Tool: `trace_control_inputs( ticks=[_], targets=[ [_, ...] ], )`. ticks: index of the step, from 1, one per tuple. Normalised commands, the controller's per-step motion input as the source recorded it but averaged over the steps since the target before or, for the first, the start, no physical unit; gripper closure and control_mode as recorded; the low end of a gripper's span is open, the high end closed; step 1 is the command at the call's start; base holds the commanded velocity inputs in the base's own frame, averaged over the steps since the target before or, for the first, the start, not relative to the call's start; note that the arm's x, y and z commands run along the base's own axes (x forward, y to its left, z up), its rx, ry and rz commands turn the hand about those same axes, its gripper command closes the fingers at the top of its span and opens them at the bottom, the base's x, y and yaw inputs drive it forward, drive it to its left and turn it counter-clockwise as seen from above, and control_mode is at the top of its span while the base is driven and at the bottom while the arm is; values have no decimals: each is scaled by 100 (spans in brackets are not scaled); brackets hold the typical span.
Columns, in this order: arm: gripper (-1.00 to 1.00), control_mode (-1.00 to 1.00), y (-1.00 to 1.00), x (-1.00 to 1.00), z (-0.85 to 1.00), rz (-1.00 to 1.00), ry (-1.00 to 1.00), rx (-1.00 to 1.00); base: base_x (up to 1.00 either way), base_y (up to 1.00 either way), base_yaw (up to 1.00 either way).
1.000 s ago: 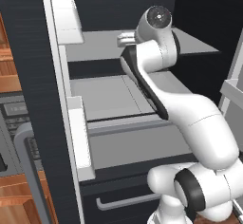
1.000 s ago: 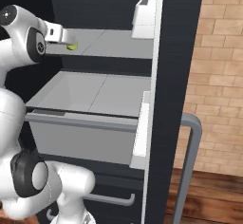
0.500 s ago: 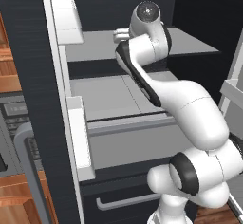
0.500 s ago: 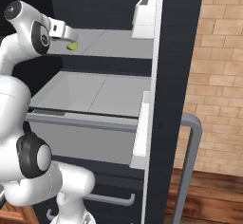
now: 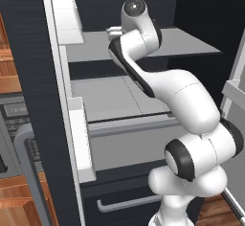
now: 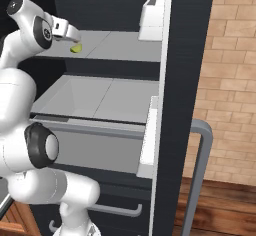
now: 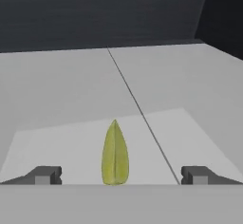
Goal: There is a bowl on the dining counter. Grab a lemon wedge from the fridge and place it in the bowl. Then get the liquor bottle and glass cup from the cabinet and place them next to the bowl.
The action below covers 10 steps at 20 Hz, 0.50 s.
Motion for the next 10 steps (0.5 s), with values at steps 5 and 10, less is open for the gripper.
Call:
trace_control_inputs(
  ticks=[5,10],
  targets=[
    [-100,-100,0,17,-7,-2,0,0,0,0,0],
    [-100,-100,6,12,-21,0,0,0,0,0,0]
  ],
)
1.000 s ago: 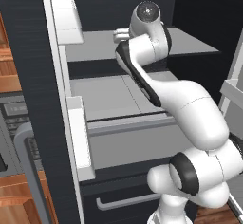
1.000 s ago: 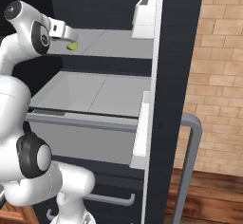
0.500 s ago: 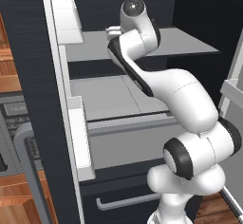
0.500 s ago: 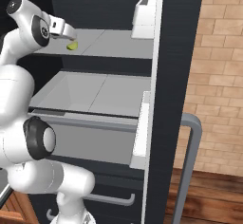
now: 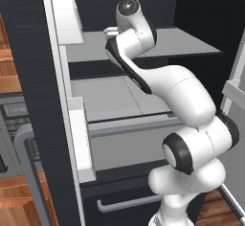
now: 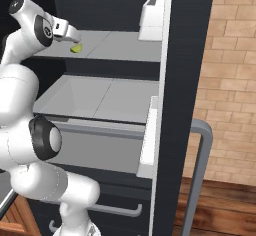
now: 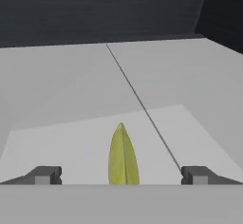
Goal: There is a bowl on the dining counter. Grab a lemon wedge from the fridge and place it in the bowl. Then get the liquor bottle and glass cup from the cabinet and place them next to the bowl.
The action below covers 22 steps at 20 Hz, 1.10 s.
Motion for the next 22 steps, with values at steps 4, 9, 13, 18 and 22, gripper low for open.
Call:
trace_control_inputs(
  ticks=[4,9,13,18,22],
  targets=[
    [-100,-100,7,13,-22,0,0,0,0,0,0],
    [-100,-100,0,9,-19,0,0,0,0,0,0],
    [-100,-100,-13,2,-17,2,0,0,0,0,0],
    [-100,-100,-13,0,-15,1,0,0,0,0,0],
    [-100,-100,-7,0,-13,0,0,0,0,0,0]
  ],
)
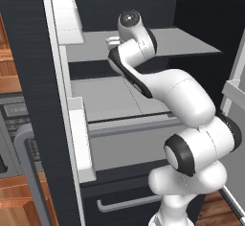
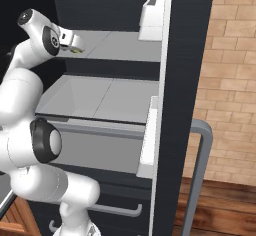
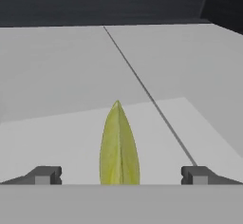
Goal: There is a bowl on the dining counter. Grab a lemon wedge from the fridge and place it in the bowl. Then get the liquor bottle and glass cup from the cabinet and place them next to the bowl.
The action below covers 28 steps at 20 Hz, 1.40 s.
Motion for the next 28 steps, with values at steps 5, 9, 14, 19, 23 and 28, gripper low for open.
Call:
trace_control_inputs(
  ticks=[5,9,14,19,23,28],
  targets=[
    [-100,-100,0,3,-10,0,0,0,0,0,0],
    [-100,-100,0,7,-8,0,0,0,0,0,0],
    [-100,-100,0,5,-6,0,0,0,0,0,0],
    [-100,-100,0,8,-5,0,0,0,0,0,0],
    [100,-100,0,10,-9,0,0,0,0,0,0],
    [100,-100,0,8,-13,0,0,0,0,0,0]
  ],
)
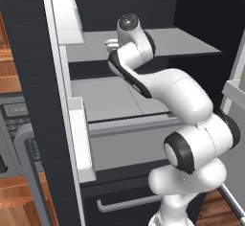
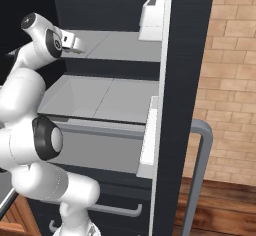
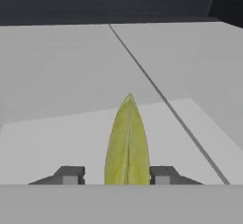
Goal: There is a bowl on the dining counter. Grab a lemon wedge from the fridge and place it in the bowl. Then get the liquor bottle and glass cup from the cabinet and place them next to the bowl.
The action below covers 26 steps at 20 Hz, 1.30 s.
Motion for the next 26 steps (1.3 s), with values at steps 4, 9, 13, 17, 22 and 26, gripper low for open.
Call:
trace_control_inputs(
  ticks=[4,9,13,17,22,26],
  targets=[
    [100,-100,0,7,-11,0,2,0,0,0,0],
    [100,-100,0,2,0,0,5,0,0,0,0],
    [100,-100,3,-6,10,0,-5,-1,0,0,0],
    [100,-100,5,-24,48,-1,-15,-3,0,0,0],
    [100,-100,8,-18,45,-3,-11,-3,0,0,0],
    [100,-100,2,-15,0,-1,-3,-1,0,0,0]
  ],
)
